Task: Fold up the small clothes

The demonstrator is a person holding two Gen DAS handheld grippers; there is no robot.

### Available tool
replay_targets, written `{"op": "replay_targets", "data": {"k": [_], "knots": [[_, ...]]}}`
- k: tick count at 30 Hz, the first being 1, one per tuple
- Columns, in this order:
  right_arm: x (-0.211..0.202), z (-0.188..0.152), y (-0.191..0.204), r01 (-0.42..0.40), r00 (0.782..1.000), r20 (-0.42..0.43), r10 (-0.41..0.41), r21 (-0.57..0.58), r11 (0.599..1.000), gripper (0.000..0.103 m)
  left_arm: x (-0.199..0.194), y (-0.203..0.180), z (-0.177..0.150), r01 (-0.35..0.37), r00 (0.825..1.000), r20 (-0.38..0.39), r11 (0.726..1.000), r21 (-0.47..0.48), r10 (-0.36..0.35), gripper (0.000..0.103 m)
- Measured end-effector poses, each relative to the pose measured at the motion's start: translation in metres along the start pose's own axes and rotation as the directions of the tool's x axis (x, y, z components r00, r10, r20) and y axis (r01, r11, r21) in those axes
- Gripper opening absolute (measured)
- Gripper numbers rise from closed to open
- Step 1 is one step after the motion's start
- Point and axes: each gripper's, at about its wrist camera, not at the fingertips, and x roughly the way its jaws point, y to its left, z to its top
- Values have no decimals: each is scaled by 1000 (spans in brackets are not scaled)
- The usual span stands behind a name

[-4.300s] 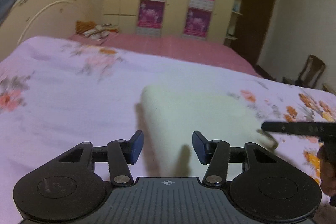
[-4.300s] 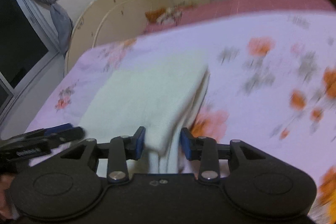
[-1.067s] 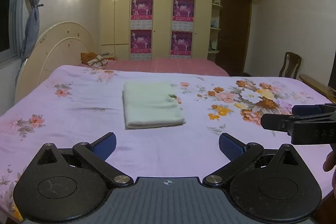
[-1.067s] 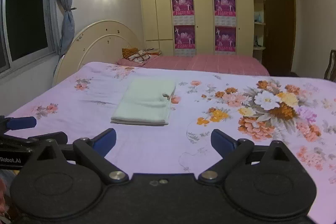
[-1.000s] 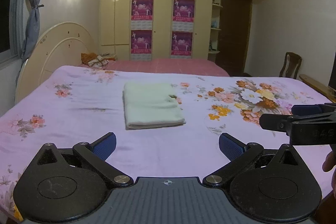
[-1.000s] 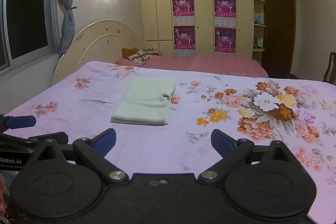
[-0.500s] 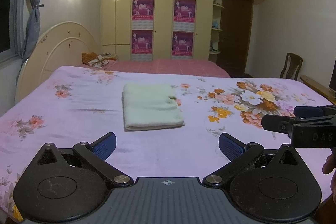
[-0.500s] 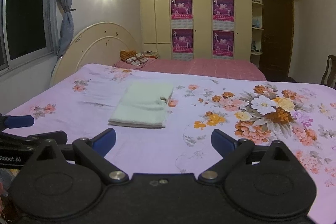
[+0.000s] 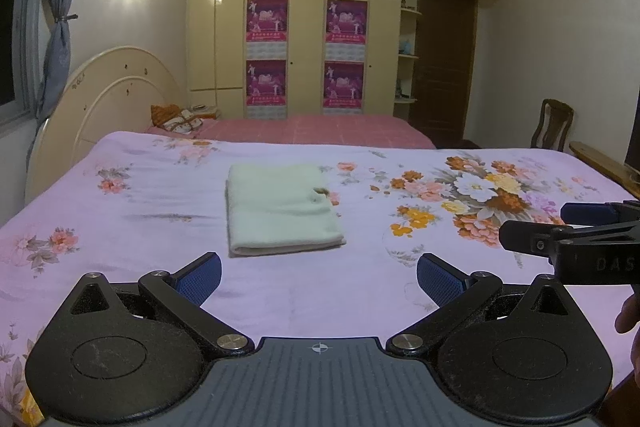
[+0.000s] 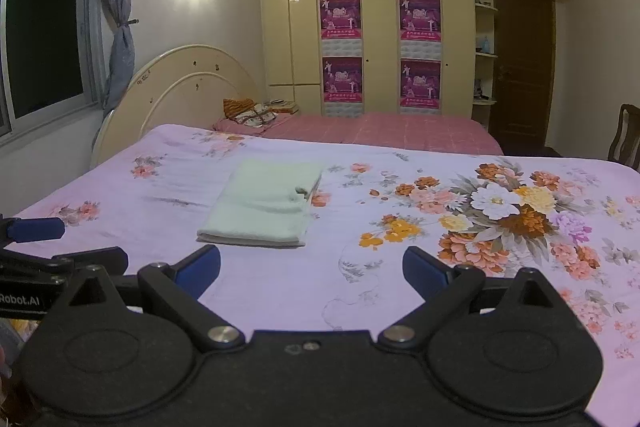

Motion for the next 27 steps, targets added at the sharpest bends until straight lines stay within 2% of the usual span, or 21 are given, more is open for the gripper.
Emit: {"op": "replay_targets", "data": {"k": [27], "knots": [[-3, -5, -3, 16, 1000, -7, -15, 16, 1000, 98, 2, -12, 0, 9, 1000, -1, 1000, 19, -9, 103]]}}
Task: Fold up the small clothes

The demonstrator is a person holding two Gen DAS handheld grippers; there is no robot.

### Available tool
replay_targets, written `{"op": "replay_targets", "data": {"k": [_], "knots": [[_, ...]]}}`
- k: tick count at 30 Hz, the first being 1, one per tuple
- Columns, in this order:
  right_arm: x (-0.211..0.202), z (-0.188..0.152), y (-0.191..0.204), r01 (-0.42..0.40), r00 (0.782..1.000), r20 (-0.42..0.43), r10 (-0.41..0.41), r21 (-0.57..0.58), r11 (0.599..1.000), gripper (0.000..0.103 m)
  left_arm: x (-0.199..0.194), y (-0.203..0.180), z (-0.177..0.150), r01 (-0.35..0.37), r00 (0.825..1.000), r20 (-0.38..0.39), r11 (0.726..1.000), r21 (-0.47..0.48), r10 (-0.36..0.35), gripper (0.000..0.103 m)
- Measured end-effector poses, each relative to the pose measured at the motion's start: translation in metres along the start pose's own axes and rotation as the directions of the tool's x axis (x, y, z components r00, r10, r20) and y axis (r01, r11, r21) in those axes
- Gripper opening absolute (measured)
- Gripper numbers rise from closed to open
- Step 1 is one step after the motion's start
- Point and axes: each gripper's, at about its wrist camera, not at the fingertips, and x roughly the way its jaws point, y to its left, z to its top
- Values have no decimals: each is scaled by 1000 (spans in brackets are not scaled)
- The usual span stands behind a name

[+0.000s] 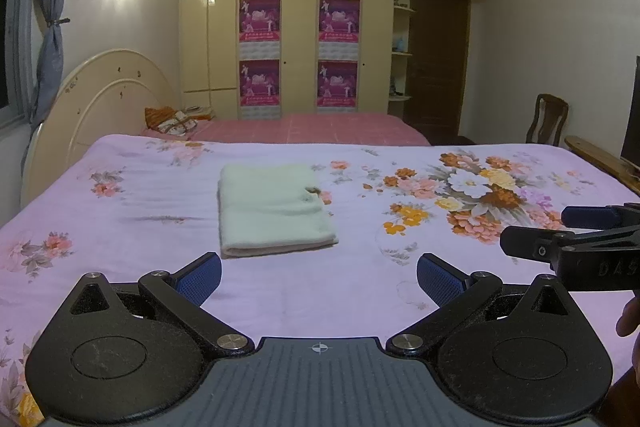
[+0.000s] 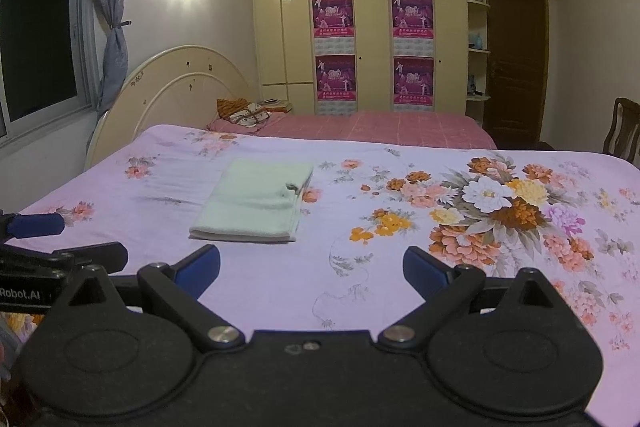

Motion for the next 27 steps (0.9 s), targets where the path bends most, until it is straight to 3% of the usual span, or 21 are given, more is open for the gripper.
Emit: {"op": "replay_targets", "data": {"k": [27], "knots": [[2, -2, 4, 31, 999, -17, -31, -15, 999, 98, 1, 11, 0, 48, 999, 18, 999, -18, -48, 103]]}}
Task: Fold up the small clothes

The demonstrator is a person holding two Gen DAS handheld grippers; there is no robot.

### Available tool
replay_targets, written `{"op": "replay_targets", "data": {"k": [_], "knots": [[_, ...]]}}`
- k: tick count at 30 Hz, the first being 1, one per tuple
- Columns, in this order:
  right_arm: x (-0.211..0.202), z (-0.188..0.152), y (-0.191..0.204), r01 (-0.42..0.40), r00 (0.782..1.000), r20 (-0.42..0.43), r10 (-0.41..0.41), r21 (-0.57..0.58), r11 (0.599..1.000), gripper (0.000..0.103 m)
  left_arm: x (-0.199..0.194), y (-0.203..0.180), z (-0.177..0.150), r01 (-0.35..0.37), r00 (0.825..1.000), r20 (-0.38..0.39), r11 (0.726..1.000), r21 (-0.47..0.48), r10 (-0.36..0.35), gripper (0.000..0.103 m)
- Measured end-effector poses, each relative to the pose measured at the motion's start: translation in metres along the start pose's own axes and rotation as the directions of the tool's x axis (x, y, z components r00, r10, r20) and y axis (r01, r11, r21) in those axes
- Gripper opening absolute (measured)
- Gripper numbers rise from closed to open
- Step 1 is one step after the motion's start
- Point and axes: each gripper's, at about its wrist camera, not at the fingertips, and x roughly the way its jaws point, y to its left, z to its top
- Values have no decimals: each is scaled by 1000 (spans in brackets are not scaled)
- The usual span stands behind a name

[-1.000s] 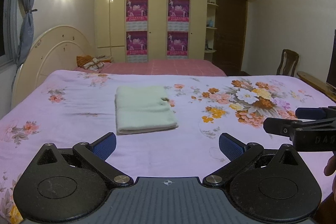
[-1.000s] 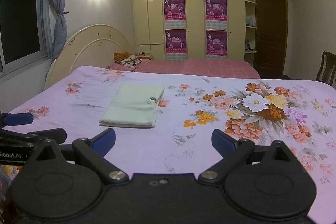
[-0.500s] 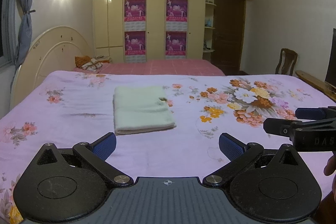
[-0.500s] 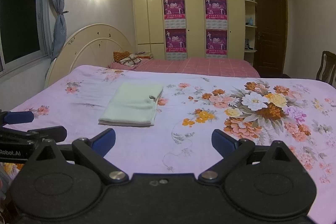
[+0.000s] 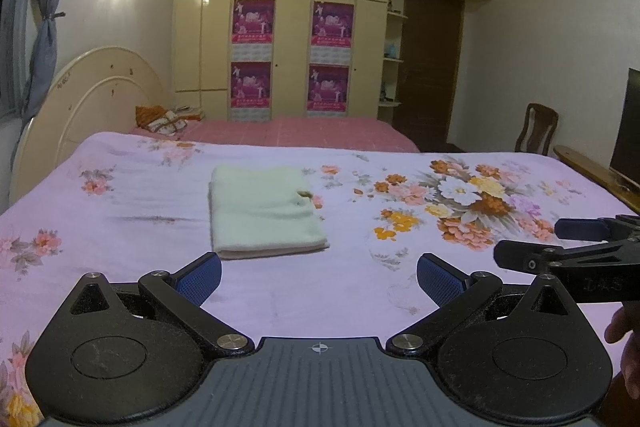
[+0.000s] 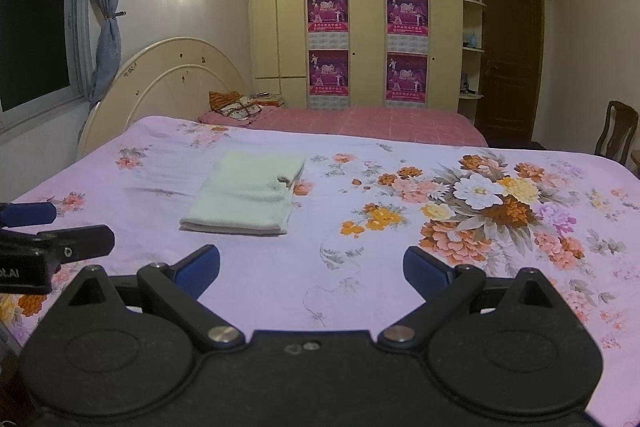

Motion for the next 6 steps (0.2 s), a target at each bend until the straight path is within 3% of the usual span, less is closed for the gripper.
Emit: {"op": "replay_targets", "data": {"k": [6], "knots": [[2, -1, 1, -1, 1000, -2, 1, -6, 1000, 98, 2, -1, 1, 11, 1000, -6, 1000, 7, -11, 103]]}}
